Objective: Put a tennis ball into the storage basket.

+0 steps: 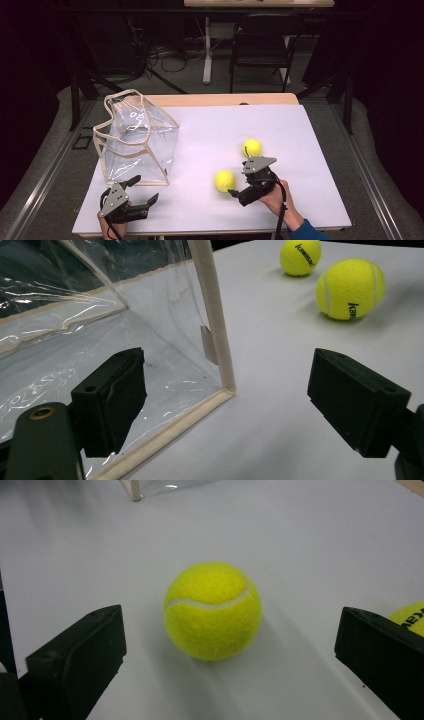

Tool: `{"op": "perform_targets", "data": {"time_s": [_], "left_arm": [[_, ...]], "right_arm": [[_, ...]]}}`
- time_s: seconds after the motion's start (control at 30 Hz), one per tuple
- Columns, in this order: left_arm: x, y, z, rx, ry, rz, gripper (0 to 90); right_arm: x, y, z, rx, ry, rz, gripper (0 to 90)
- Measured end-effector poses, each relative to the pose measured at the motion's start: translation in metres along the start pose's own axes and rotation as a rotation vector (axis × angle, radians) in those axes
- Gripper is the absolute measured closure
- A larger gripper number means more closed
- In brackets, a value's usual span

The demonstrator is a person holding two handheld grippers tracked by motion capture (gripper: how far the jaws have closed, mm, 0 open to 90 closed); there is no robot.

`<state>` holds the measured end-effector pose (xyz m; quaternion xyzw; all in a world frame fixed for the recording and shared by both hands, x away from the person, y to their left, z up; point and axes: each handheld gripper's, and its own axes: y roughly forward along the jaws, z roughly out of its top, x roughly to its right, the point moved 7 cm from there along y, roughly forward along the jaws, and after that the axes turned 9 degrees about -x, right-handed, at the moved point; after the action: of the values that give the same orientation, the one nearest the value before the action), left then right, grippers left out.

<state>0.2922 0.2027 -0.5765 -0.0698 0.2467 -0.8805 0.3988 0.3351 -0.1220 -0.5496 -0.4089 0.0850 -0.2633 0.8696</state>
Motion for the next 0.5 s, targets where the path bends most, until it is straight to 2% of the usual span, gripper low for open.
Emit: {"op": "perform_targets", "data": {"time_s": [0.5], "left_arm": [[0.000, -0.001, 0.000, 0.000, -0.001, 0.001, 16.0]], "right_arm": [[-0.001, 0.013, 0.009, -0.045, -0.009, 0.022, 0.0]]}}
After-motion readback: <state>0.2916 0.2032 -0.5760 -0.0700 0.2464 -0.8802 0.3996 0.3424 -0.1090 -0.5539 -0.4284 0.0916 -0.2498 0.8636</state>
